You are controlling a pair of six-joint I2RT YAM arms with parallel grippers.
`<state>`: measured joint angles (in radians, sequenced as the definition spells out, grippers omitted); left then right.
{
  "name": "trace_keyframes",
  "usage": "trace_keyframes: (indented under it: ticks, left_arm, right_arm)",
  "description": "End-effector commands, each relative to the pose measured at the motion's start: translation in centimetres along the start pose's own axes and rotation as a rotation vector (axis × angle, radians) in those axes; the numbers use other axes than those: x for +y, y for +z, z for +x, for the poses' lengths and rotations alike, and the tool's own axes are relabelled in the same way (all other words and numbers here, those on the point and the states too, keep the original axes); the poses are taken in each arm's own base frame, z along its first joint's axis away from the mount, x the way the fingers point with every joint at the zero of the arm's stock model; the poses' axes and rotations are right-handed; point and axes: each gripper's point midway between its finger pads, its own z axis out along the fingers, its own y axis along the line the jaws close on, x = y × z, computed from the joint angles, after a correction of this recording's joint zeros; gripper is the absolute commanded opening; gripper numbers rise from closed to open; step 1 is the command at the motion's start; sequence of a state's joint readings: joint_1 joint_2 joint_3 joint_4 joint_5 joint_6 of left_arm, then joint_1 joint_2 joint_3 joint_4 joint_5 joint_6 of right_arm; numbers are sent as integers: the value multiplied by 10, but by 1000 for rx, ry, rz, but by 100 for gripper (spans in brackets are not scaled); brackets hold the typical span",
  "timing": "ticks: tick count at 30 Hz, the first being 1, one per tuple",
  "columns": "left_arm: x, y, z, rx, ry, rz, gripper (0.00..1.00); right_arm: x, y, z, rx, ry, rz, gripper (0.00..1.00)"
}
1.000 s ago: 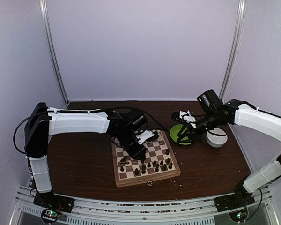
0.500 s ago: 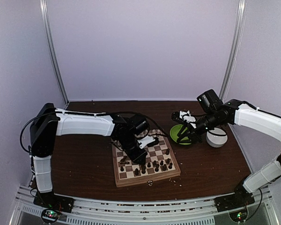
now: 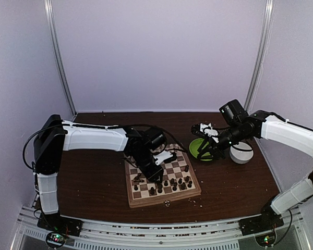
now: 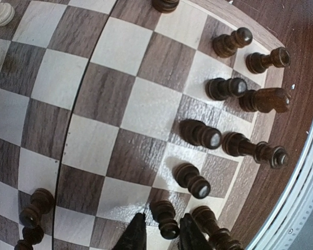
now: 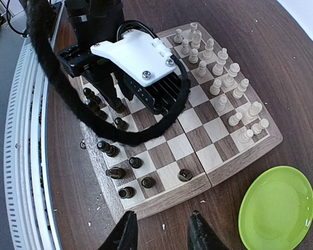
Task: Set up the chess pieces on the board
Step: Place the pawn at e7, then adjust the bishop on the chessboard.
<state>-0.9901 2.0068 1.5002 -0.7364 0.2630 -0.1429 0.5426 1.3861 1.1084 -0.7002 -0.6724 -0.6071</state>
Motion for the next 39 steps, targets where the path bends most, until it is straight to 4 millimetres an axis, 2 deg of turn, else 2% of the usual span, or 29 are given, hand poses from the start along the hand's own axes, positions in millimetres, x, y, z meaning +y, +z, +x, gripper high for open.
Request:
trace_keyframes:
  ticks: [1, 8, 12, 16, 21, 24, 28, 32, 39]
  left_arm:
    - [-2, -33, -21, -72, 47, -52, 26]
    - [1, -62, -38, -149, 52, -112, 29]
    - [24, -71, -26, -121, -2, -235, 28]
    - [40, -68, -2, -54, -40, -283, 26]
    - [47, -67, 35, 30, -30, -295, 29]
    - [48, -68, 51, 41, -26, -271, 29]
    - [51, -72, 54, 18, -24, -244, 25]
    - [44, -63, 53, 9, 15, -176, 19]
    - [45, -47, 56, 27, 86, -119, 19]
  right_arm:
    - [-6, -4, -6, -3, -15, 18, 33]
    - [-6, -5, -7, -6, -17, 19, 33]
    - [-6, -4, -6, -4, -16, 19, 34]
    - [-6, -4, -6, -1, -14, 16, 34]
    - [-5, -4, -6, -2, -15, 16, 34]
    - [-5, -4, -6, -2, -16, 14, 34]
    - [-5, -2, -5, 2, -9, 7, 34]
    - [-5, -2, -4, 4, -8, 7, 34]
    - [-6, -2, -5, 2, -7, 8, 34]
